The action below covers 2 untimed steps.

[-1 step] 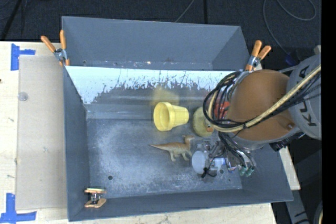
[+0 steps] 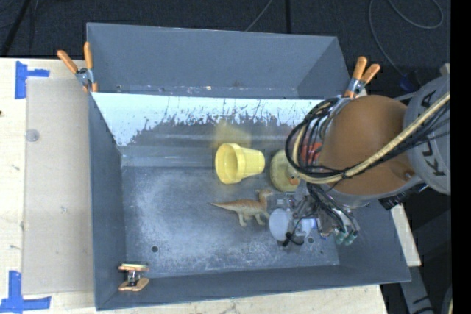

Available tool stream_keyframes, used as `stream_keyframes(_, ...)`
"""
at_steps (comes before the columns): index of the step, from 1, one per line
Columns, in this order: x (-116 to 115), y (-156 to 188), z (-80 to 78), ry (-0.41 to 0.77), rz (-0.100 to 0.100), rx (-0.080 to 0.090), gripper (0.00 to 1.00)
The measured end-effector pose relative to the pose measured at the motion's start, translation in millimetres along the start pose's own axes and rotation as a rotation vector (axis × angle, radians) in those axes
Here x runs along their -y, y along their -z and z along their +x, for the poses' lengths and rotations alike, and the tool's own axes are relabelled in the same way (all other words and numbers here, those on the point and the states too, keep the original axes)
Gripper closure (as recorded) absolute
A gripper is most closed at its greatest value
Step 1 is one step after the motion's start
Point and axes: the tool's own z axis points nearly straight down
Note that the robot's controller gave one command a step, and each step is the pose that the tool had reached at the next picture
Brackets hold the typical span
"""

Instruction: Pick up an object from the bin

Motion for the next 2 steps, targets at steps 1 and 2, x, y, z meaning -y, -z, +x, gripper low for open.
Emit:
stream_keyframes(1, 9, 54, -4.0, 0.000, 0.000, -0.012, 0.00)
stream_keyframes(2, -7, 138, -6.5, -0.044, 0.000, 0.000, 1.00)
